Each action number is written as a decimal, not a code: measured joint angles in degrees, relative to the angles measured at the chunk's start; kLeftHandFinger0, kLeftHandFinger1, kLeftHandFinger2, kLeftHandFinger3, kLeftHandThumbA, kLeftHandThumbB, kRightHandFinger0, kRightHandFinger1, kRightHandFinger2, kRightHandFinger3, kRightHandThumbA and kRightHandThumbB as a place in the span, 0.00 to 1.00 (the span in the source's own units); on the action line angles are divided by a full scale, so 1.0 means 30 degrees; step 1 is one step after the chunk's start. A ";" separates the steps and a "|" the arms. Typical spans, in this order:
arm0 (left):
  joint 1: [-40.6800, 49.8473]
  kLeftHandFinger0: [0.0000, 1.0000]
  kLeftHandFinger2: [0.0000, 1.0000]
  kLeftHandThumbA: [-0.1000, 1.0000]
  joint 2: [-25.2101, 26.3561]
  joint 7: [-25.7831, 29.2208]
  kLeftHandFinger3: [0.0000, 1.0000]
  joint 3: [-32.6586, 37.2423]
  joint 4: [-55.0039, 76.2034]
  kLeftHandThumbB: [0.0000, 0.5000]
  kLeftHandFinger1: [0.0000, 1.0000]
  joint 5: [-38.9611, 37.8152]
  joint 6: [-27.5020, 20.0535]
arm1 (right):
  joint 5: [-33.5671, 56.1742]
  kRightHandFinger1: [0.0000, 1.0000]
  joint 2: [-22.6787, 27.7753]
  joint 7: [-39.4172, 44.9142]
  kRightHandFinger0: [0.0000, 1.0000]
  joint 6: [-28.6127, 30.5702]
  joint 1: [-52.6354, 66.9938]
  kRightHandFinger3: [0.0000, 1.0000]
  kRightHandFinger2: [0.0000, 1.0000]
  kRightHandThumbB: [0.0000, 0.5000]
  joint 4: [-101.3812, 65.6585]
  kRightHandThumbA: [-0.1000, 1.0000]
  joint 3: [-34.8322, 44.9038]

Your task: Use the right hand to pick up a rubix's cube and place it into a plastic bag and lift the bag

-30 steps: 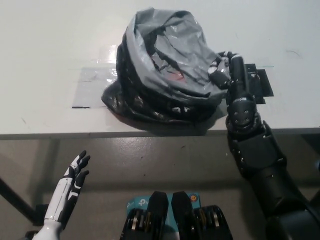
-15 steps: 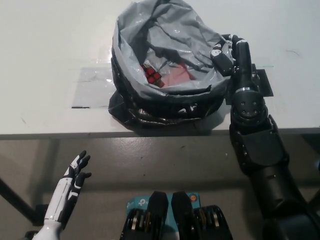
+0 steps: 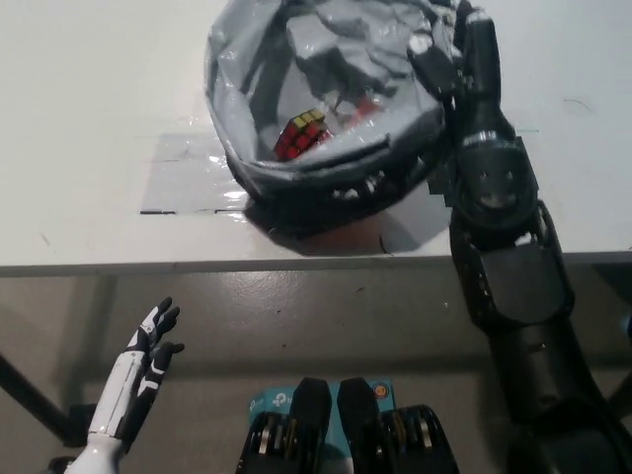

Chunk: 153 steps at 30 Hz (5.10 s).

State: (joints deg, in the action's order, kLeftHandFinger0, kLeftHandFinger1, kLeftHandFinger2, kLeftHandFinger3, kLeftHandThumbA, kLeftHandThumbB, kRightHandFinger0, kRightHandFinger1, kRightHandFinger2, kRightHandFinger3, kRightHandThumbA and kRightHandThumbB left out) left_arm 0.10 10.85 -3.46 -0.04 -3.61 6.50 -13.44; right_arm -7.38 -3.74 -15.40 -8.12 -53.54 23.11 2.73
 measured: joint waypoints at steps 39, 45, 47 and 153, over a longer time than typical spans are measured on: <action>-0.0121 0.88 1.00 0.91 0.0012 -0.0287 1.00 0.0017 0.0441 0.15 1.00 -0.0038 0.0293 | 0.5278 0.09 -0.0600 0.0530 0.00 0.2424 -0.8520 0.61 0.51 0.19 0.9028 0.00 0.3059; -0.0158 0.87 1.00 0.91 0.0011 -0.0314 1.00 0.0018 0.0500 0.17 0.99 -0.0039 0.0484 | 0.4758 0.04 -0.0103 0.0529 0.00 0.3747 -0.8486 0.57 0.54 0.19 1.3533 0.00 0.2203; -0.0170 0.88 1.00 0.91 0.0010 -0.0313 1.00 0.0023 0.0503 0.19 0.99 -0.0030 0.0509 | 0.4644 0.04 -0.0057 0.0521 0.00 0.4157 -0.8491 0.56 0.54 0.18 1.4562 0.00 0.2059; -0.1019 1.00 1.00 1.00 0.0206 -0.0569 1.00 0.0311 -0.0824 0.37 1.00 -0.0046 0.0484 | -0.1782 1.00 0.3082 0.0865 1.00 0.6481 1.6752 1.00 1.00 0.27 -0.5774 1.00 -0.2460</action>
State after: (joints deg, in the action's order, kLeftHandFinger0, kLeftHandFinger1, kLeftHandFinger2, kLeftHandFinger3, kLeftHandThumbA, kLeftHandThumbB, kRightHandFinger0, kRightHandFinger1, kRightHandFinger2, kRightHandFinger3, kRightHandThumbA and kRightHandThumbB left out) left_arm -2.96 11.47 -5.17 0.89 -6.09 6.36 -11.99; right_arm -12.73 5.51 -12.80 11.33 -3.28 5.79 -4.65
